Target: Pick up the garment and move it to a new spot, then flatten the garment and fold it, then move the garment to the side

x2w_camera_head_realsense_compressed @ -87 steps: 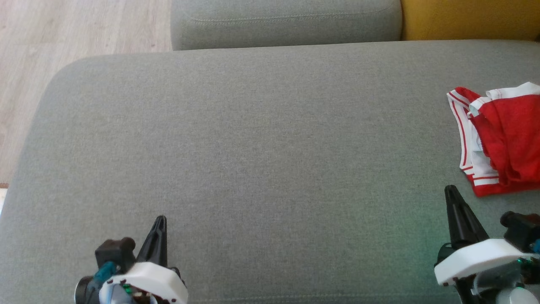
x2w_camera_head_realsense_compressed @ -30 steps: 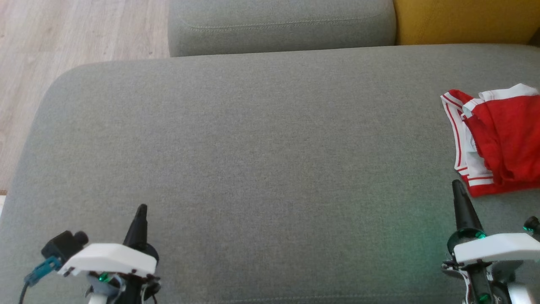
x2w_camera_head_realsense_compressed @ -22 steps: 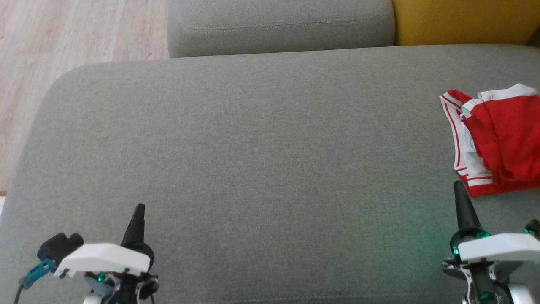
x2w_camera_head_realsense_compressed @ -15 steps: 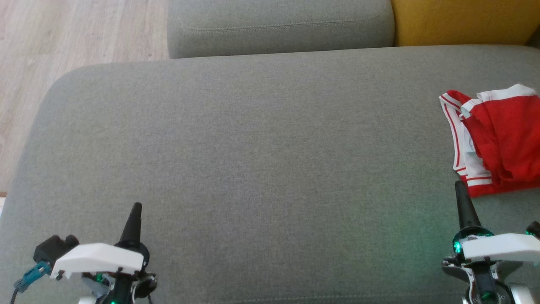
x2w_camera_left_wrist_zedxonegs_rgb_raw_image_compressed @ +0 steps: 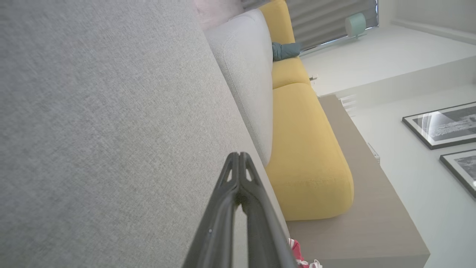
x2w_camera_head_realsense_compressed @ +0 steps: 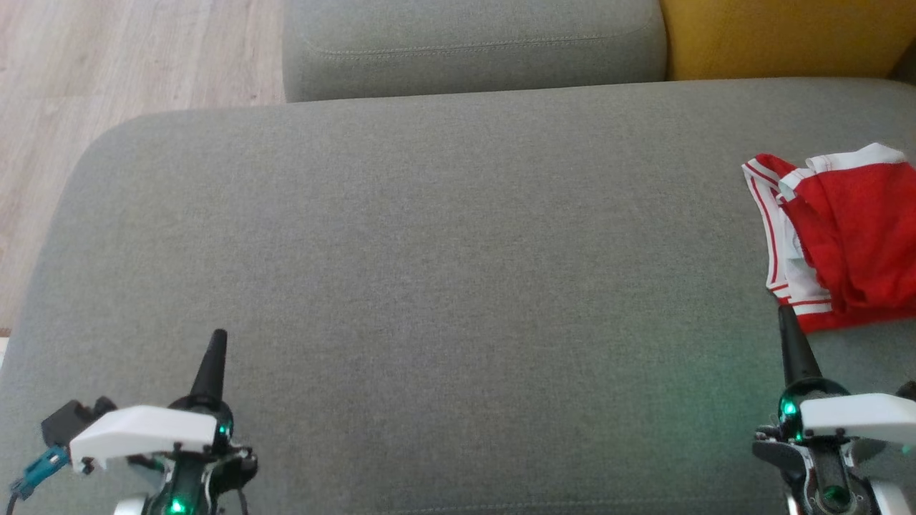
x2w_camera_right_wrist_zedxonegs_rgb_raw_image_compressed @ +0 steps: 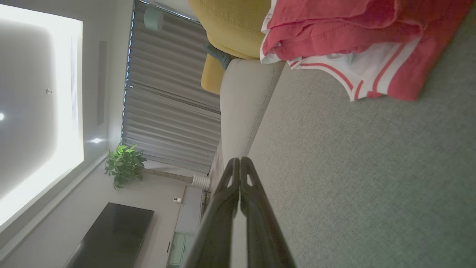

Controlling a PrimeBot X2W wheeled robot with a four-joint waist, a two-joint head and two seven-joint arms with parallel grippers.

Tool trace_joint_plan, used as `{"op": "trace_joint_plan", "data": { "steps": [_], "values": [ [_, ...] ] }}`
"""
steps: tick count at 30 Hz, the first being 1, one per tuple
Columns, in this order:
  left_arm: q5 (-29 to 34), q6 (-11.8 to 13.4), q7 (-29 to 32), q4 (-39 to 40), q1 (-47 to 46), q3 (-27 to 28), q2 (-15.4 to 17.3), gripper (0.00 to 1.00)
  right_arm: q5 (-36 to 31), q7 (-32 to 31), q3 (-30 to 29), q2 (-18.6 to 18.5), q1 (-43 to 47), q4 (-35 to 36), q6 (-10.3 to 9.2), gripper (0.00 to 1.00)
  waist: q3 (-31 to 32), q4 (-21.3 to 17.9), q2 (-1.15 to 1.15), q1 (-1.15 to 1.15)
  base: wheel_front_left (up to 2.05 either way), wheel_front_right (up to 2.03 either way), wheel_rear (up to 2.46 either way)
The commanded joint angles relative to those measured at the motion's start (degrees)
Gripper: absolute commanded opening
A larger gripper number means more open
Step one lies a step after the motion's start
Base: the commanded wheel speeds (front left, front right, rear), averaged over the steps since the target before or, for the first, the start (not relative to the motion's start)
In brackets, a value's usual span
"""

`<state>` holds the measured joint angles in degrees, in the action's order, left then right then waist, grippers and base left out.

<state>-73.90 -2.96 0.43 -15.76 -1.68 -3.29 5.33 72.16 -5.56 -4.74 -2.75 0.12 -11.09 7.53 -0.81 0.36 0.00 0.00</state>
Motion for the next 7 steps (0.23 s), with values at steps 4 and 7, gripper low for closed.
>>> {"op": "trace_joint_plan", "data": {
  "steps": [4,7],
  "values": [
    [-4.21,-1.18,1.14,1.75,-3.3,3.24,0.12,0.0,4.79,0.46,0.43,-1.27,-3.72,0.84,-0.03,0.0,0.12,-0.06,0.0,0.0,0.0,0.0,0.0],
    [-5.4,-1.44,1.46,1.75,-3.39,3.68,-0.02,0.0,6.1,0.45,0.38,-1.27,-3.91,0.54,-0.03,0.0,0.16,-0.09,0.0,0.0,0.0,0.0,0.0]
  ]
}}
